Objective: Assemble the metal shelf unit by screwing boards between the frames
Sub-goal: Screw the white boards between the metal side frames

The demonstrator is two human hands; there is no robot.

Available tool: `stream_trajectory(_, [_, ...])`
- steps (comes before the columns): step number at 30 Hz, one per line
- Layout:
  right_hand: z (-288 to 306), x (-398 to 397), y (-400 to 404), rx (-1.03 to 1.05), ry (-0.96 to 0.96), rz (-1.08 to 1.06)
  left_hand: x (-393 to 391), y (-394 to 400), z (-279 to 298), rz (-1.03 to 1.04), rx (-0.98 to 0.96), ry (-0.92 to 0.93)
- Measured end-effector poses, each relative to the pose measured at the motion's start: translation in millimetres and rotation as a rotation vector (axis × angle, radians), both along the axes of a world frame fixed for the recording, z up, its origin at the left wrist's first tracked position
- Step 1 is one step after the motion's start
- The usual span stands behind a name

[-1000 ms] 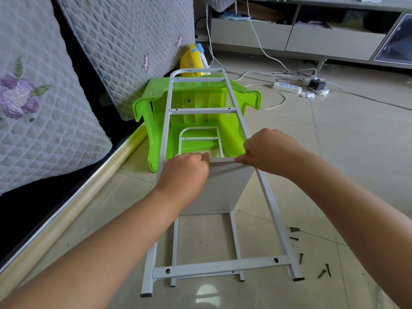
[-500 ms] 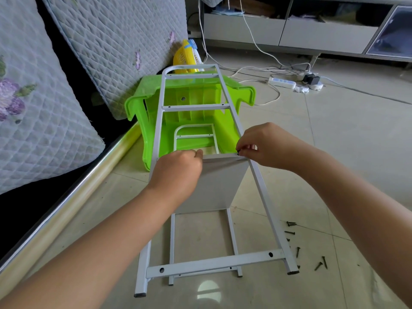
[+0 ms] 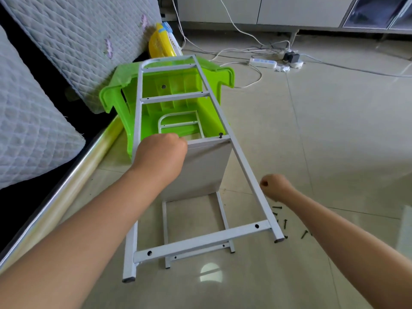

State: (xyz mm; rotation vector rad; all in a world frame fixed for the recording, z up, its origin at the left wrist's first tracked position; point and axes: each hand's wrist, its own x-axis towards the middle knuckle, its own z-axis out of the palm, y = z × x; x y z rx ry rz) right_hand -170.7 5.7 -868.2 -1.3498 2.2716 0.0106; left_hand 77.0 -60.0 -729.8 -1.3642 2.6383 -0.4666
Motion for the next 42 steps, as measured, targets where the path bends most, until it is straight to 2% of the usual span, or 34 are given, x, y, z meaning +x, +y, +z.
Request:
stream_trajectory(2, [-28,3,17,0.172,0.010,-0.061,-6,2,7,0.009,0.025,-0.040])
stream_trajectory(4, [-53,7,34,0.243,-0.036,-0.205,-12,5,13,0.029,0.025,-0.068])
stream_trajectory(6, [-75,11,52,0.232,-0.089,-0.328,-19,8,18,0.058,0.025,-0.082])
stream_trajectory(10, [-93,14,66,0.128,-0.122,-0.418,-35,14,18,0.124,0.067,-0.103])
stream_trajectory(17, [-74,11,48,0.139,-0.019,-0.378,-41,16,10,0.145,0.117,-0.094])
stream_trajectory(22, [-20,7,5,-0.078,0.028,-0.216,-27,4,1,0.103,0.134,-0.037])
stream_trajectory(25, [34,9,-20,-0.380,0.018,-0.154,-17,-5,-5,0.064,0.288,0.050])
stream_trajectory(28, [90,16,-34,-0.793,-0.243,-0.213,-13,-11,-4,0.045,0.387,0.076])
stream_trajectory(31, [129,26,-38,-1.036,-0.487,-0.188,-13,-16,-2,0.031,0.410,0.093])
stream_trajectory(35, [155,45,-38,-1.094,-0.658,-0.024,-13,-21,-3,0.034,0.408,0.117])
stream_trajectory(38, [158,53,-37,-1.075,-0.583,0.110,-14,-21,-4,0.026,0.386,0.106])
stream_trajectory(42, [158,52,-40,-1.119,-0.575,0.108,-15,-21,-4,0.024,0.388,0.100])
